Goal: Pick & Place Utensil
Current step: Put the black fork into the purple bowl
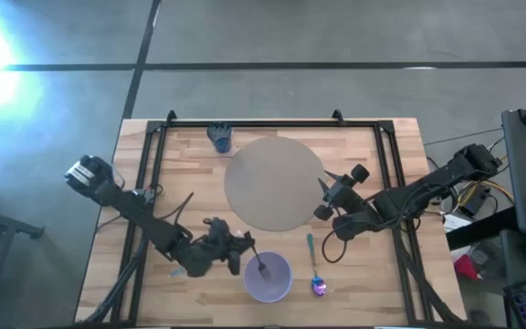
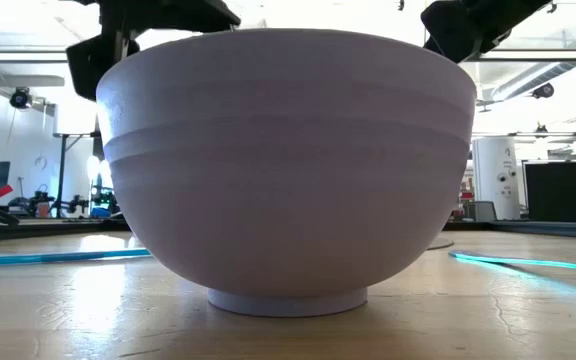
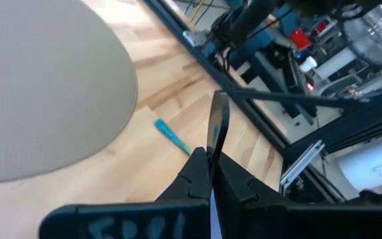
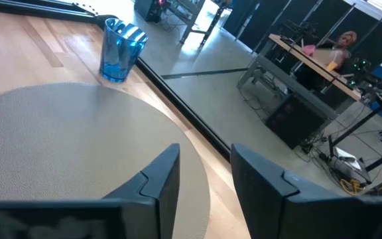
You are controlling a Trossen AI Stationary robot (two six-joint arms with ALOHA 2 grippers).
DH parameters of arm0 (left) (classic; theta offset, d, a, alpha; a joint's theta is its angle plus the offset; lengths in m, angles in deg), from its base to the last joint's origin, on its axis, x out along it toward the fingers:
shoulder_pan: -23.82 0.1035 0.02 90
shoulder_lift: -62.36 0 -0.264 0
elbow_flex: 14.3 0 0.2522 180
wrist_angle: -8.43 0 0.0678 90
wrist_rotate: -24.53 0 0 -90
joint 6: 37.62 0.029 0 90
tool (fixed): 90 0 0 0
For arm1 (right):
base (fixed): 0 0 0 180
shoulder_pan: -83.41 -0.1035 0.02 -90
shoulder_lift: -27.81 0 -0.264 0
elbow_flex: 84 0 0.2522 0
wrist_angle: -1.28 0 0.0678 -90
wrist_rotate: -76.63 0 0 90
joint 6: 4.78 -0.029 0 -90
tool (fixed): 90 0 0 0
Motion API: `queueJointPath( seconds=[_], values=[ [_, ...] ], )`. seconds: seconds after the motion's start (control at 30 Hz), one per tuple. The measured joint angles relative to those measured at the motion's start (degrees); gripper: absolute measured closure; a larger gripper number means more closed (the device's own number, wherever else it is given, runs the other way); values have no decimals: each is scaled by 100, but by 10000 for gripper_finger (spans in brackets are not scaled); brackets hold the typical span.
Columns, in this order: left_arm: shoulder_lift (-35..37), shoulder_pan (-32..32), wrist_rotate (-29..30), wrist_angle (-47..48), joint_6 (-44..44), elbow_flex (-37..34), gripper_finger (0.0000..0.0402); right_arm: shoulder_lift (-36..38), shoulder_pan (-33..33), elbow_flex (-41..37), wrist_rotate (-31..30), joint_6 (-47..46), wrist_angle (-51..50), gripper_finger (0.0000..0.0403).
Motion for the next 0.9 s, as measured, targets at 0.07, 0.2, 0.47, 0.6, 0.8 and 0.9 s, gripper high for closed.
queueJointPath(
  seconds=[0.07,0.2,0.47,0.6,0.8,0.9],
  values=[
    [-60,-3,-25,-35,-52,0,401,0,0,0,0,0,16,276],
    [-171,-31,-29,-80,-121,0,401,0,-2,0,1,0,145,282],
    [-431,-61,-21,-56,-394,-2,401,-4,-2,-52,6,-1,292,277],
    [-431,-63,-9,-71,-389,-2,401,-4,-2,-66,7,-2,296,282],
    [-431,-63,-7,66,-277,-2,401,-4,-2,-66,11,0,296,291],
    [-431,-63,-8,235,-268,-2,401,-4,-2,-66,13,0,296,291]
  ],
)
